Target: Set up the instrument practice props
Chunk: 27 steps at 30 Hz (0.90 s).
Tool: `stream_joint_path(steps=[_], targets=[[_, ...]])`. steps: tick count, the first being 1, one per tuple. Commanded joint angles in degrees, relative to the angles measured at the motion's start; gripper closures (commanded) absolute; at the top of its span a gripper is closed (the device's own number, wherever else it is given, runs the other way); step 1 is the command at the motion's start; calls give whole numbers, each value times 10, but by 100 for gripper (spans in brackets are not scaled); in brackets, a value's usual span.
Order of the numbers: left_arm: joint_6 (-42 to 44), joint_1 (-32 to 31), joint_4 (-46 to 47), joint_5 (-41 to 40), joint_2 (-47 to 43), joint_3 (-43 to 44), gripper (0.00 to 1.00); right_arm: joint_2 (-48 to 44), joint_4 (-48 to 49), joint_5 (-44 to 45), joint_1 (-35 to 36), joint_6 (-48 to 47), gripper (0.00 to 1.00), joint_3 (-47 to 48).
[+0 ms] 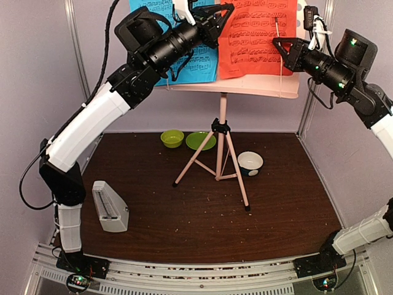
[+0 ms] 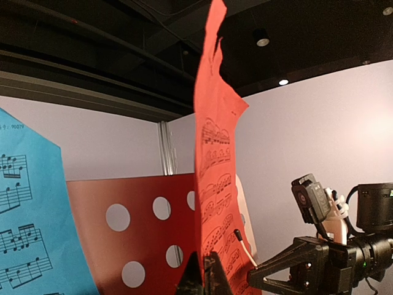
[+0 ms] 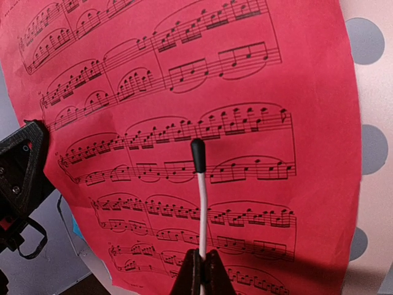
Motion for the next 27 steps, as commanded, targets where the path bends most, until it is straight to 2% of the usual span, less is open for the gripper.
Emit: stream_joint_path(steps=[1,11,27], targets=[[4,15,-3,58,9,22,100,-22,4,-16,0,-2,100,-13],[-1,25,-42,80,9,25,100,-30,5,-23,0,-9,100,-31],[-2,29,-51,86,19,25,100,-27,11,-36,-1,-15,100,-35]])
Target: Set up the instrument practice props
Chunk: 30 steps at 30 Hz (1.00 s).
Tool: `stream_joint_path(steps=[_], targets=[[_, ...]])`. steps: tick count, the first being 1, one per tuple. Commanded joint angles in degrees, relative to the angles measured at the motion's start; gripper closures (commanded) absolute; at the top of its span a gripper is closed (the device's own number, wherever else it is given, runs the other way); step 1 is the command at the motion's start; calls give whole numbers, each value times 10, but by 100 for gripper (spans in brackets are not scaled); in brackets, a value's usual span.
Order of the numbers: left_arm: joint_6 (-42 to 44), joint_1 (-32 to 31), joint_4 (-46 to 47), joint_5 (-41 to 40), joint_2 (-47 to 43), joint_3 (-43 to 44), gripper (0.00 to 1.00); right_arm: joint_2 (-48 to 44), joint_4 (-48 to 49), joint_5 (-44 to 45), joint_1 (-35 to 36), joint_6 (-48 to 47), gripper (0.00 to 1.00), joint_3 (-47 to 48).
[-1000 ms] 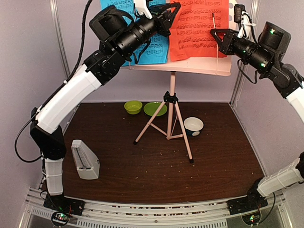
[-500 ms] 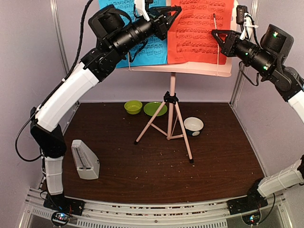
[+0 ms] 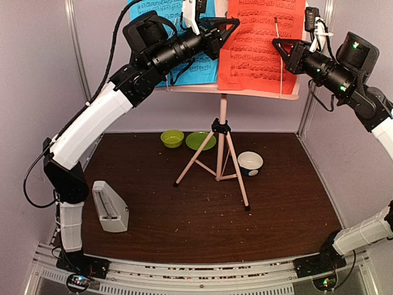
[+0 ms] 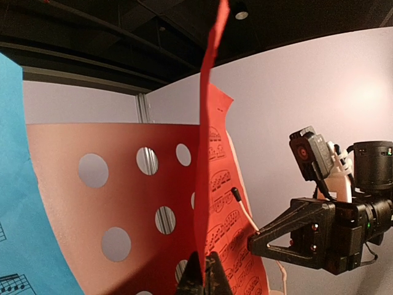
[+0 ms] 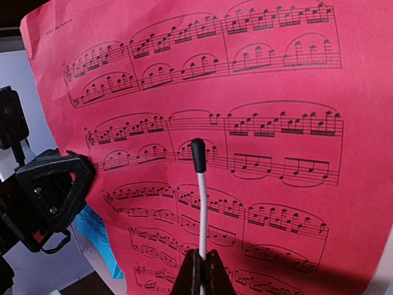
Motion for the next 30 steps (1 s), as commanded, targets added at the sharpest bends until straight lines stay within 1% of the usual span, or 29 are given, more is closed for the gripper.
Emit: stream_joint_path(steps=[1,2,5,7,11,14,17,20,25,27,29,30], targets=[[0,4,14,5,5,15,100,-12,-11,-14,-1,-7,100,-8],[-1,4,15,3,5,15,98,-12,-10,-14,-1,-7,100,-10],[-4,4,19,-5,4,15,88,-13,-9,-14,-1,-6,100,-11],[-7,4,21,-12,5,14,84,-13,-10,-11,-1,-5,97,-12],[-15,4,32,-16,0,11,77,-14,-9,-5,-1,2,93,-12],[-20,4,35,-16,-3,10,69,-14,-8,2,-1,7,89,-12],[-19,4,34,-20,-6,9,65,-16,-8,10,-1,10,85,-14],[-17,4,36,-20,-11,4,60,-19,-7,26,-1,19,75,-16],[-17,4,42,-20,-19,-6,55,-25,-1,33,-1,24,69,-22],[-16,3,39,-20,-21,-6,53,-27,-1,34,-1,26,69,-22],[-12,3,35,-22,-25,-7,50,-30,2,34,-1,28,66,-24],[-10,2,32,-25,-28,-9,46,-32,3,34,-1,29,64,-26]])
